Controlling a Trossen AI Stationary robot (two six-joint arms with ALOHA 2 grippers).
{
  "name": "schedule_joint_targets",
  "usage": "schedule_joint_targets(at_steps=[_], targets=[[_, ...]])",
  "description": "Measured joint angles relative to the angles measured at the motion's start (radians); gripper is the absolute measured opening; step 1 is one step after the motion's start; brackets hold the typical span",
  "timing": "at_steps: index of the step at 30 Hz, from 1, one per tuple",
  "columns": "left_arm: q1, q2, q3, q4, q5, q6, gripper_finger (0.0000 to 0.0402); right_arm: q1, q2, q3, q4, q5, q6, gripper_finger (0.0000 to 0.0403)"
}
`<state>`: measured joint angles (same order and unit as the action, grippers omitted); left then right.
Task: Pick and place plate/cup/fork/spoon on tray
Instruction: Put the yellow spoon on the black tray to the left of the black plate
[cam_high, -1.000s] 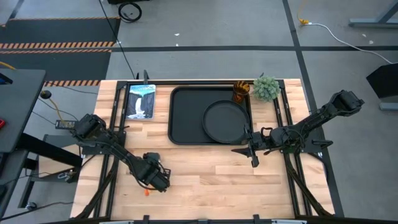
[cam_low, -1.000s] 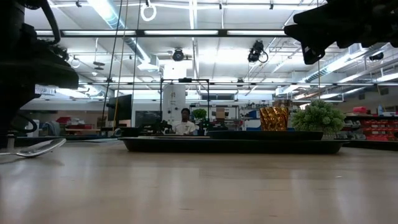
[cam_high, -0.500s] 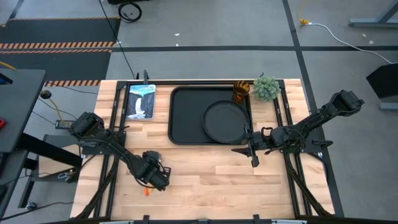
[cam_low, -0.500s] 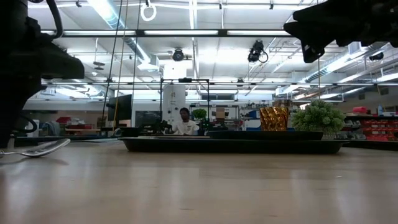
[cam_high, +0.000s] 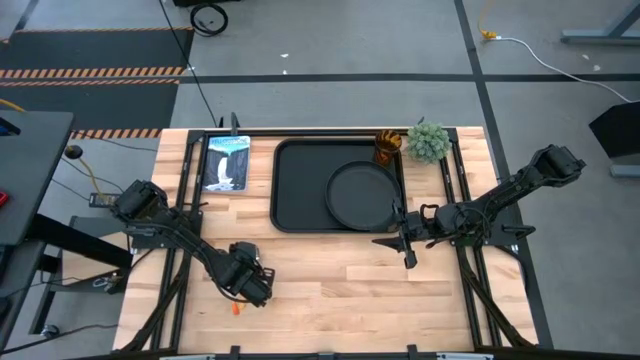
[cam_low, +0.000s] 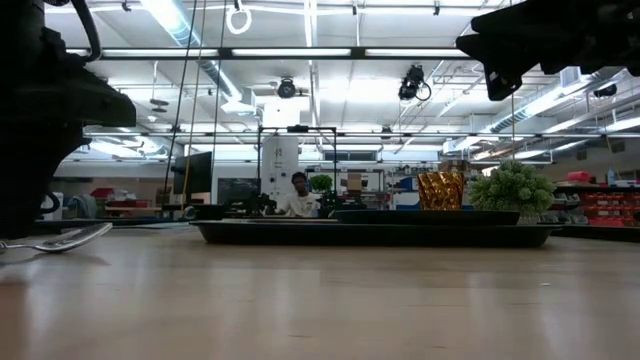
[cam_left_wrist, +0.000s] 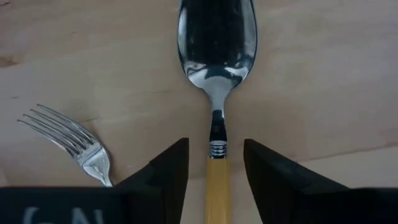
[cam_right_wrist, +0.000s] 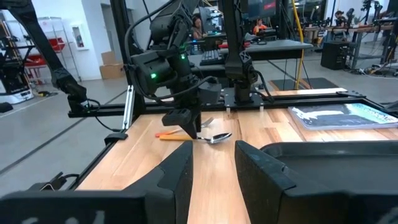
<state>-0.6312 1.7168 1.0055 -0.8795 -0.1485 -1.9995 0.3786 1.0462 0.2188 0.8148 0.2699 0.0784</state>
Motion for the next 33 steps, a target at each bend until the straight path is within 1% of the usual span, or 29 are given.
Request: schedule_joint_targets(at_steps=[6,14,17,20,23,24,26,30,33], targets=[[0.0,-0.008,-0.093,0.145,0.019,-0.004,0.0145,0.003,0.0,0.0,0.0,-0.002,0.004,0.0126],[0.003,-0.01,-0.103,0.156,0.051,-0.018,0.0134,0.011,0.0,0.0,0.015,-0.003,-0.002,0.0126],[0.003,-0.01,-0.103,0.156,0.058,-0.021,0.0113,0.011,0.0,0.0,0.019,-0.003,-0.003,0.0126],[0.003,-0.009,-0.102,0.158,0.064,-0.023,0.008,0.011,0.0,0.0,0.019,-0.003,-0.004,0.0126],[0.005,-0.011,-0.082,0.133,0.067,-0.01,0.0047,0.011,0.0,0.0,0.02,-0.003,-0.01,0.0126],[0.009,-0.009,-0.072,0.119,0.069,-0.007,0.0042,0.011,0.0,0.0,0.019,-0.003,-0.01,0.0126],[0.016,-0.009,-0.046,0.077,0.087,0.012,0.0041,0.011,0.0,0.0,0.019,-0.003,-0.011,0.0126],[0.047,-0.024,0.003,0.032,0.079,0.058,0.0041,0.011,0.0,0.0,0.02,-0.003,-0.022,0.0126],[0.089,-0.025,0.042,-0.018,0.062,0.107,0.0053,0.011,0.0,0.0,0.02,-0.002,-0.023,0.0126]])
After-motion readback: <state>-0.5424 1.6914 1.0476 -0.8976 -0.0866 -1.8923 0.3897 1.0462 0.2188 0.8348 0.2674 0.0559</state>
